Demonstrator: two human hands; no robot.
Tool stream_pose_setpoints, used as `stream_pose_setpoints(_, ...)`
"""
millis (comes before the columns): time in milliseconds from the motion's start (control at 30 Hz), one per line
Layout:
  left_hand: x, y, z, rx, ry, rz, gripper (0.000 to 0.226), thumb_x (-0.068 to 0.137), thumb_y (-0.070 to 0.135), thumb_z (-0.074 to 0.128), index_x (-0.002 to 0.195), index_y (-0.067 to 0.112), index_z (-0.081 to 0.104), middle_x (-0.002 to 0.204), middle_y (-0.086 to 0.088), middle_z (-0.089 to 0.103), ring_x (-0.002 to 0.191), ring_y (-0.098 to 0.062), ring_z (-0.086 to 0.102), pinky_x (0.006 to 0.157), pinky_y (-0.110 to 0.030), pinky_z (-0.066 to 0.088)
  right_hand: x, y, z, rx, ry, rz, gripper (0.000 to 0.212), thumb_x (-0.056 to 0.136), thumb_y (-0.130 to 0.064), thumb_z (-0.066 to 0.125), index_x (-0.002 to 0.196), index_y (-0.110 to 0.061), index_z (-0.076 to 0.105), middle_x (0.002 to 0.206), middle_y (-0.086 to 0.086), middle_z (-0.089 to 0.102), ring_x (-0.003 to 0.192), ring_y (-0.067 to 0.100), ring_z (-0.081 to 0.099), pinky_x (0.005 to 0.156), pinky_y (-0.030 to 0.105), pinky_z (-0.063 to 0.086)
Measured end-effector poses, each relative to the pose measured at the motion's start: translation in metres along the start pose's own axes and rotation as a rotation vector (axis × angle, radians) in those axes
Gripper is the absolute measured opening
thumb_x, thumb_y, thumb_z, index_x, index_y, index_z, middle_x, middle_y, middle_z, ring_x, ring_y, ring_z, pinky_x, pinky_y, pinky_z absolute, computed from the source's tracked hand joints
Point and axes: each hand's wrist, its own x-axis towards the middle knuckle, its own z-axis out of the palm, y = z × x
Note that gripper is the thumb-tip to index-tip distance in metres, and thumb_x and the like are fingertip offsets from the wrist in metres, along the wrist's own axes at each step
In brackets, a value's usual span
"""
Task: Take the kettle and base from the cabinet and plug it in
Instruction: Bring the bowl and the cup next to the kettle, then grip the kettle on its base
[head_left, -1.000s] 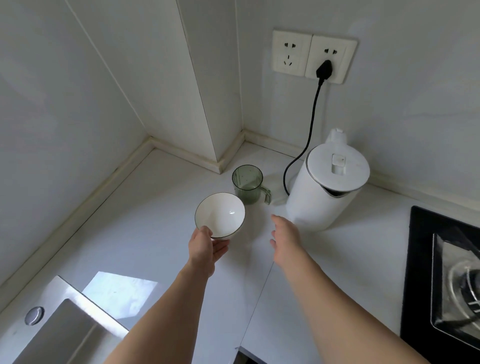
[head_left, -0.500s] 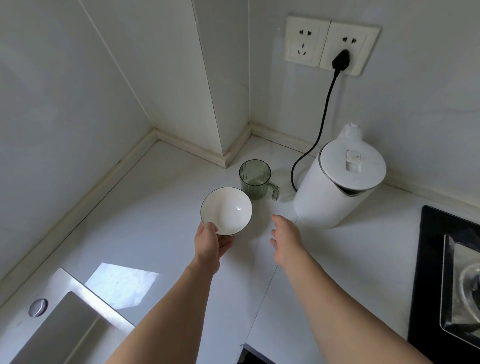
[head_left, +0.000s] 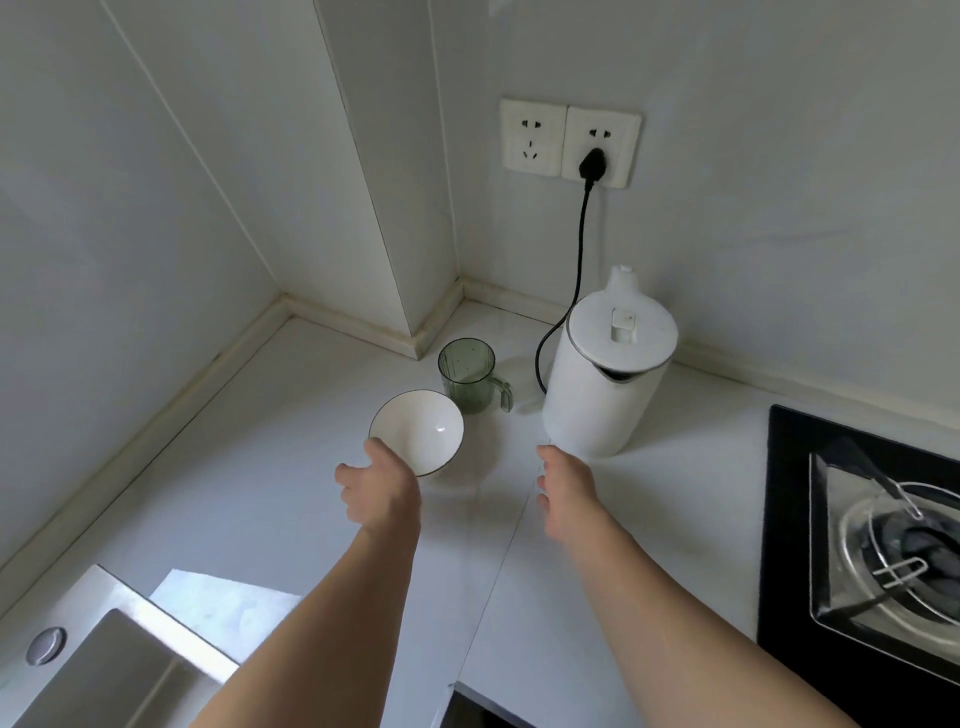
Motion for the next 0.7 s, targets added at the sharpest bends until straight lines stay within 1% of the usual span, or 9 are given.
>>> stream_pose_setpoints(67,-0.016,0.008,0.004,0.028,0.076,0.117,0.063,0.092,0.045,0.031,0.149,0.019,0.027,0.146,-0.012,0.040,0.132,-0.034,0.034,0.105,-0.048,0.029,-0.005,-0.005,-0.020,0.015,0.020,-0.002,0.048,0.090,-0.018,0.055,0.128,0.010,0.045,0.130,0.030,0.050,0.120,0.045,0.050,0.085,0.034,0.043)
stream_pose_setpoints(100,-0.022,0.013,0.008,0.021,0.100,0.168,0.061,0.093,0.043,0.032,0.149,0.019,0.029,0.148,-0.010,0.038,0.133,-0.033,0.032,0.106,-0.046,0.027,-0.007,-0.008,-0.029,0.013,0.027,-0.007,0.046,0.090,-0.017,0.054,0.126,0.011,0.047,0.119,0.033,0.054,0.109,0.045,0.055,0.086,0.035,0.043)
stream_pose_setpoints(200,-0.050,0.023,0.023,-0.030,0.064,0.283,0.057,0.095,0.041,0.034,0.148,0.020,0.031,0.150,-0.008,0.034,0.136,-0.030,0.028,0.108,-0.043,0.024,-0.019,-0.017,-0.059,0.067,0.039,-0.028,0.019,0.090,-0.019,0.054,0.099,-0.002,0.058,0.092,0.009,0.048,0.083,0.021,0.043,0.073,0.032,0.035)
stream_pose_setpoints(300,-0.075,0.026,0.037,-0.080,-0.019,0.341,0.054,0.097,0.040,0.036,0.147,0.017,0.036,0.148,-0.012,0.039,0.133,-0.030,0.035,0.106,-0.036,0.026,-0.023,-0.024,-0.085,0.136,0.071,-0.037,0.009,0.088,-0.020,0.055,0.087,-0.013,0.050,0.081,0.003,0.043,0.075,0.018,0.038,0.065,0.030,0.031)
stream_pose_setpoints(433,-0.105,0.025,0.056,-0.056,-0.178,0.360,0.057,0.093,0.047,0.033,0.140,0.016,0.043,0.139,-0.013,0.048,0.126,-0.035,0.041,0.108,-0.050,0.031,-0.025,-0.041,-0.115,0.200,0.118,-0.054,0.011,0.088,-0.021,0.054,0.083,-0.011,0.055,0.080,0.005,0.045,0.072,0.020,0.039,0.059,0.029,0.032)
stream_pose_setpoints(500,-0.117,0.027,0.063,-0.078,-0.240,0.378,0.055,0.091,0.050,0.033,0.133,0.016,0.048,0.131,-0.009,0.053,0.124,-0.034,0.043,0.104,-0.049,0.034,-0.021,-0.049,-0.123,0.225,0.139,-0.083,0.023,0.091,-0.021,0.052,0.103,-0.003,0.061,0.082,0.007,0.050,0.076,0.023,0.049,0.069,0.032,0.040)
stream_pose_setpoints(567,-0.127,0.031,0.069,-0.112,-0.342,0.396,0.052,0.088,0.052,0.035,0.124,0.018,0.050,0.122,-0.004,0.056,0.121,-0.031,0.046,0.098,-0.044,0.038,-0.018,-0.059,-0.127,0.235,0.151,-0.110,0.030,0.093,-0.022,0.051,0.113,-0.001,0.059,0.100,0.017,0.060,0.103,0.036,0.060,0.090,0.042,0.047)
stream_pose_setpoints(633,-0.134,0.037,0.073,-0.103,-0.442,0.406,0.056,0.087,0.054,0.037,0.130,0.019,0.047,0.129,-0.004,0.053,0.120,-0.028,0.047,0.098,-0.043,0.038,-0.018,-0.069,-0.128,0.222,0.159,-0.141,0.038,0.094,-0.023,0.050,0.120,0.004,0.055,0.129,0.023,0.056,0.125,0.039,0.049,0.104,0.049,0.039)
stream_pose_setpoints(700,-0.136,0.046,0.079,-0.082,-0.515,0.435,0.057,0.090,0.053,0.039,0.136,0.019,0.043,0.133,-0.002,0.050,0.118,-0.025,0.047,0.092,-0.037,0.035,-0.017,-0.081,-0.129,0.186,0.155,-0.180,0.042,0.095,-0.023,0.049,0.124,0.007,0.052,0.134,0.020,0.054,0.126,0.038,0.049,0.105,0.047,0.039)
